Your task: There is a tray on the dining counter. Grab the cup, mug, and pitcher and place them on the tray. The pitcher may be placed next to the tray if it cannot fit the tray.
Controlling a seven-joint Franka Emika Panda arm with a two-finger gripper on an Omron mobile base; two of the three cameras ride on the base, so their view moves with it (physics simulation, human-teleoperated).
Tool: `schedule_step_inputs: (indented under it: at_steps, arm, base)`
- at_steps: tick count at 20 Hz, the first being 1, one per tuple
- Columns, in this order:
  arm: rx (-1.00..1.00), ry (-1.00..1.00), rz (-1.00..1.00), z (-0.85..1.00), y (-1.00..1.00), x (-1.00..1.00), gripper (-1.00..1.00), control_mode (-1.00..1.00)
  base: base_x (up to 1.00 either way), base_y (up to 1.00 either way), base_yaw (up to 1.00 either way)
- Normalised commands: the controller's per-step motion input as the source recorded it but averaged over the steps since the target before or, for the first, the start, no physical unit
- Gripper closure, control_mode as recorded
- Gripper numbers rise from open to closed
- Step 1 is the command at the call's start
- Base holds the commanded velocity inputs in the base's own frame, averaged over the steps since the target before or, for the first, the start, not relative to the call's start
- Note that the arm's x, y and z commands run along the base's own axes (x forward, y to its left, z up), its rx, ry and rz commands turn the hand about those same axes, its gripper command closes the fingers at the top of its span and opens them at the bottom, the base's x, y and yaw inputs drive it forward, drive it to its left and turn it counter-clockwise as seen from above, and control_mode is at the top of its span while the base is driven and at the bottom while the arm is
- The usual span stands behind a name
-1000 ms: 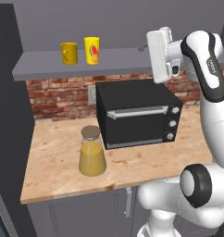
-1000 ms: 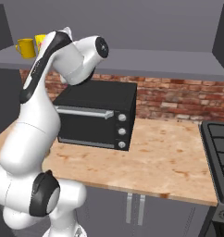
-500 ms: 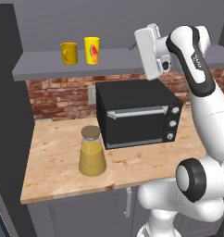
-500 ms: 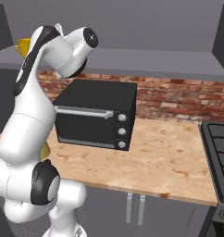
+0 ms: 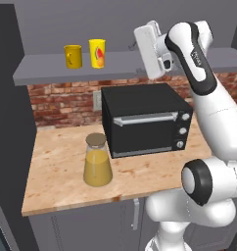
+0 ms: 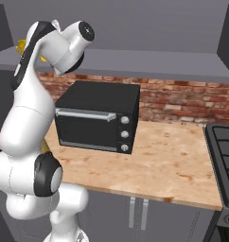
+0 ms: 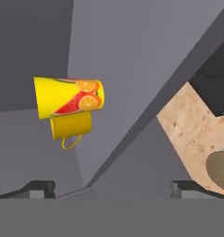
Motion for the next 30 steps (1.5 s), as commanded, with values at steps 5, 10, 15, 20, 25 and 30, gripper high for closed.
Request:
schedule_step_inputs:
  at_steps: [5,10,15,20,25,30]
  arm:
    - [-0.02,0.0,0.0,0.17,0.06,0.21,-1.0,-1.0]
    - [-0.06,0.0,0.0,0.01,0.12,0.17,-1.0,-1.0]
    - [-0.07,0.0,0.0,0.0,0.17,0.13,-1.0,-1.0]
    - [-0.01,-0.07,-0.05,0.0,0.16,0.01,-1.0,-1.0]
    - [0.0,-0.06,-0.13,0.0,0.23,0.0,-1.0,-1.0]
    - [0.0,-0.01,-0.14,0.0,0.19,0.0,-1.0,-1.0]
  base:
    - [0.0,0.0,0.0]
    - [0.0,0.0,0.0]
    - [0.0,0.0,0.0]
    - [0.0,0.0,0.0]
    - [0.0,0.0,0.0]
    - [0.0,0.0,0.0]
